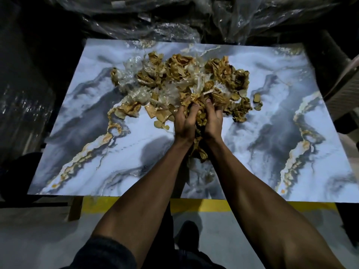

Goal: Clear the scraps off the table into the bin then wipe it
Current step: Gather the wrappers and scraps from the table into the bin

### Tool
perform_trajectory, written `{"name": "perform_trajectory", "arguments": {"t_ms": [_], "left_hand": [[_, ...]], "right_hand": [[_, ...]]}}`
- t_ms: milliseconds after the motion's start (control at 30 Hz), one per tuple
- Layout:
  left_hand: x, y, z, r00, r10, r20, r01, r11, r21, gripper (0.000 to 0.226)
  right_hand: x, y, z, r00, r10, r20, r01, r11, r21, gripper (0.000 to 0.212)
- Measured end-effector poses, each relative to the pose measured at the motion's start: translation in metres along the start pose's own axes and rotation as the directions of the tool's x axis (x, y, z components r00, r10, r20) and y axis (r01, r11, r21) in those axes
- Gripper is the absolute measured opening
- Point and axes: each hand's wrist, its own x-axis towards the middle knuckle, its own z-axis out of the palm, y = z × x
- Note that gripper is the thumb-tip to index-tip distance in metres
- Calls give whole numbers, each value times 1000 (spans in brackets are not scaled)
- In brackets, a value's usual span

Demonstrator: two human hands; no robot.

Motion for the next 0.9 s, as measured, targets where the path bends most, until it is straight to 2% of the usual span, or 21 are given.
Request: {"name": "perform_trajectory", "arguments": {"t_ms": [167, 433, 500, 633, 700, 833, 900], "left_hand": [[2, 27, -4, 999, 44, 9, -44, 999, -5, 38], [12, 77, -11, 987, 142, 75, -139, 989, -48, 51], [14, 88, -12, 980, 188, 62, -185, 981, -53, 54], [15, 102, -14, 965, 260, 33, -259, 965, -33, 53], [15, 104, -15, 956, 293, 7, -293, 956, -20, 55], [13, 106, -19, 950, 304, -67, -304, 953, -1, 67], [7, 108, -20, 948, 292, -127, -294, 956, 7, 71]], "right_hand": [[-5, -16, 16, 999, -41, -13, 41, 999, 26, 17], [-13, -54, 47, 994, -104, -30, 104, 995, 7, 48], [-14, -63, 53, 991, -134, -9, 134, 991, 12, 51], [-12, -71, 58, 981, -191, 38, 191, 981, 19, 37], [-13, -73, 62, 978, -197, 62, 197, 980, 11, 38], [-19, -79, 68, 976, -169, 134, 172, 985, -5, 49], [-23, -81, 67, 972, -149, 184, 152, 988, -2, 45]]}}
